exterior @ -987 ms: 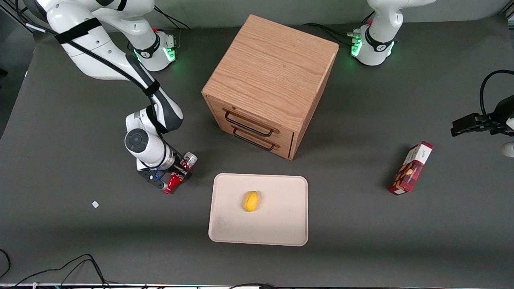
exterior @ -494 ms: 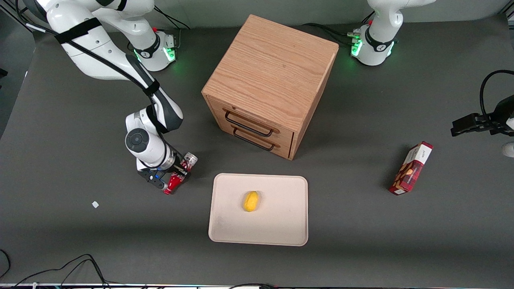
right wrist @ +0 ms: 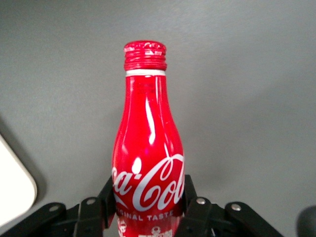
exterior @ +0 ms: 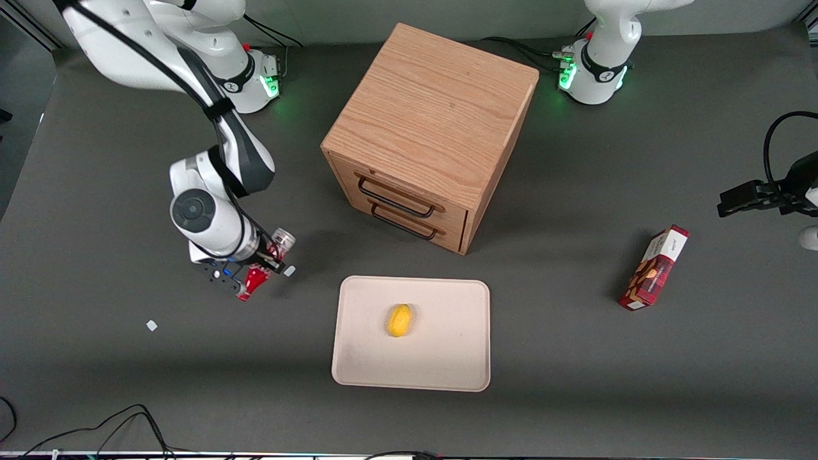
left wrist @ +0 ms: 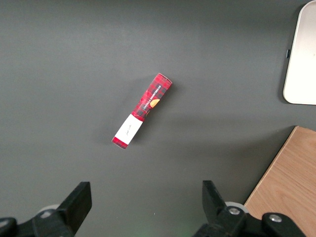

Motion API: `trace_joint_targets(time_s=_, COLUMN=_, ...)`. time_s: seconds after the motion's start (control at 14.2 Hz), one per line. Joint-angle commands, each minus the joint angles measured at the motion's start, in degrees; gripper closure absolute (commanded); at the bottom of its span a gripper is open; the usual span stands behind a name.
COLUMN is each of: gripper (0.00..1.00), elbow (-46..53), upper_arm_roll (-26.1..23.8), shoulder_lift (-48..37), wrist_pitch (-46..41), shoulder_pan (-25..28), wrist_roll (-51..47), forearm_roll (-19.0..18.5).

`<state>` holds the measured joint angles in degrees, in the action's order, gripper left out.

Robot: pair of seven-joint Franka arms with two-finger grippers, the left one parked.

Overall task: Place coke bottle on tray
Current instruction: 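Lift the bottle with the right gripper and carry it onto the white tray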

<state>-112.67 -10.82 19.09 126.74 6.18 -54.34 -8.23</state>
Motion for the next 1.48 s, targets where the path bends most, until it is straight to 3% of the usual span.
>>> trace_joint_targets(time_s=0.0, gripper=1.00, elbow=1.0, upper_arm_roll=-1.7, shoulder_lift=-6.9, wrist_pitch=-9.2, shoulder_pan=-1.7, wrist_roll=5.3, forearm_roll=2.3)
trace_joint_targets(time_s=0.21, gripper=1.00, elbow=5.2, upper_arm_roll=-2.0, shoulder_lift=-11.3, wrist_pitch=-17.0, shoulder_pan=-4.1, wrist_roll=11.1, forearm_roll=4.0)
trace_joint_targets(time_s=0.42, gripper=1.00, elbow=17.1, upper_arm_roll=-2.0, shoulder_lift=-11.4, wrist_pitch=-30.3, shoulder_pan=-4.4, wrist_roll=16.2, forearm_roll=6.5)
trace_joint_targets(time_s=0.78, gripper=1.00, elbow=29.0, upper_arm_roll=-2.0, shoulder_lift=-7.7, wrist_pitch=-36.9, shoulder_pan=-4.0, wrist_roll=17.4, forearm_roll=7.5)
trace_joint_targets(time_s=0.99, gripper=1.00, elbow=37.7, upper_arm_roll=-2.4, shoulder_lift=1.2, wrist_pitch=-38.7, shoulder_pan=-3.3, wrist_roll=16.7, forearm_roll=7.6)
trace_joint_targets(time_s=1.2, gripper=1.00, elbow=47.5, upper_arm_roll=-1.4, shoulder_lift=14.2, wrist_pitch=-38.5, shoulder_pan=4.4, wrist_roll=15.6, forearm_roll=6.7)
trace_joint_targets(time_s=1.41, gripper=1.00, elbow=58.2, upper_arm_roll=3.0, shoulder_lift=25.3, wrist_pitch=-37.1, shoulder_pan=11.1, wrist_roll=15.1, forearm_roll=6.8)
